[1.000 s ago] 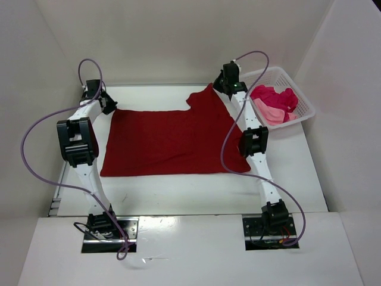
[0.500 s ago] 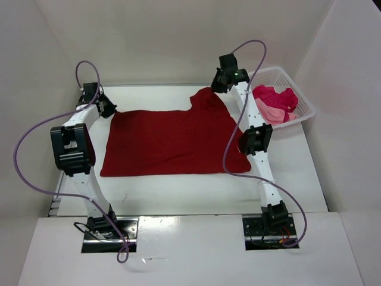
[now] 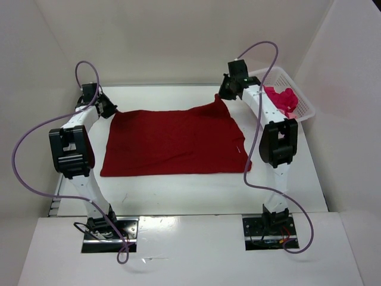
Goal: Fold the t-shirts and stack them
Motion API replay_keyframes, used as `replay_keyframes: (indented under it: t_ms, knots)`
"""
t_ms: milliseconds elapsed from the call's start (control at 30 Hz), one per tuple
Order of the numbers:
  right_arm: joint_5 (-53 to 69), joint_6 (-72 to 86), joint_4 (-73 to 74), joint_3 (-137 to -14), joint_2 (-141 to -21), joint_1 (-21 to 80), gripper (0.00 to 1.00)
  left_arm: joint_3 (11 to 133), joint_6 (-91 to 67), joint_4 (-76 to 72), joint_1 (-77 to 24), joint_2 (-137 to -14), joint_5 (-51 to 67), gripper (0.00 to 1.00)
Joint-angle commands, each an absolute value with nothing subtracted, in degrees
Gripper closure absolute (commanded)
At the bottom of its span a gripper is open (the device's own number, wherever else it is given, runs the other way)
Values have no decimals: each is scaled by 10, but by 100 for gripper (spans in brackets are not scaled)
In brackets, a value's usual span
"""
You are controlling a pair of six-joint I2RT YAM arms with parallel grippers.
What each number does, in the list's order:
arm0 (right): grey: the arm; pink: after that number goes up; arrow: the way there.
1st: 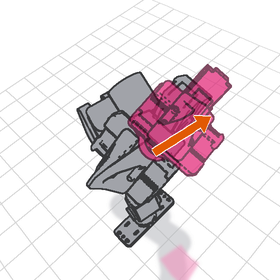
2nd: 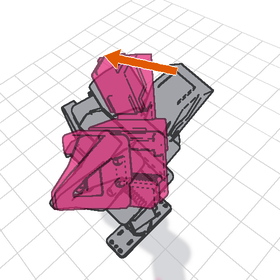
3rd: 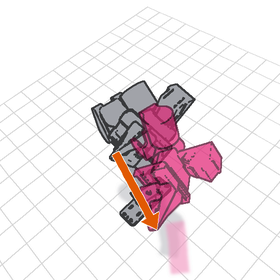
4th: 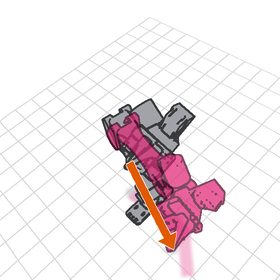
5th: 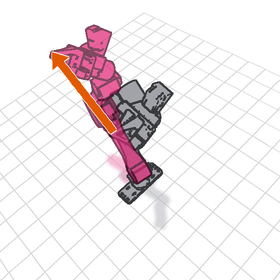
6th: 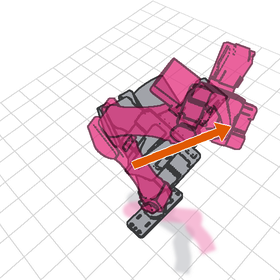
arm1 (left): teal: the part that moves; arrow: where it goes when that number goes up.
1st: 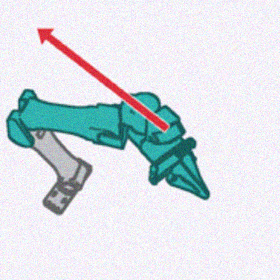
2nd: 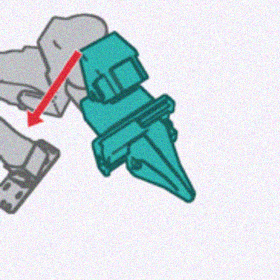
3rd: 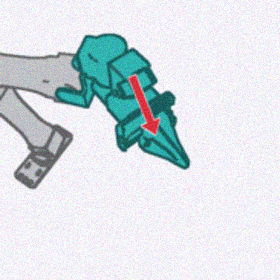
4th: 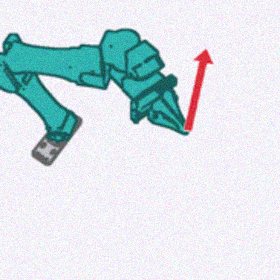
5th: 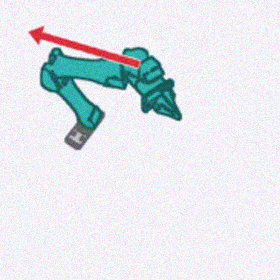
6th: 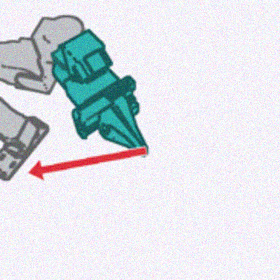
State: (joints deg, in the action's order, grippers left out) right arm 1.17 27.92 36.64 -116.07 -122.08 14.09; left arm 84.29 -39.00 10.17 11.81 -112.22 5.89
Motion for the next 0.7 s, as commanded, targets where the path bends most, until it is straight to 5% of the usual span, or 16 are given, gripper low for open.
replay_keyframes:
  t_ms: [0,667]
  knots:
    - [16,264,288,-1093,-1189,131,100,832,-376,89,120,-1085,66,100]
    - [11,316,257,-669,-846,105,100,629,-359,97,147,-912,67,100]
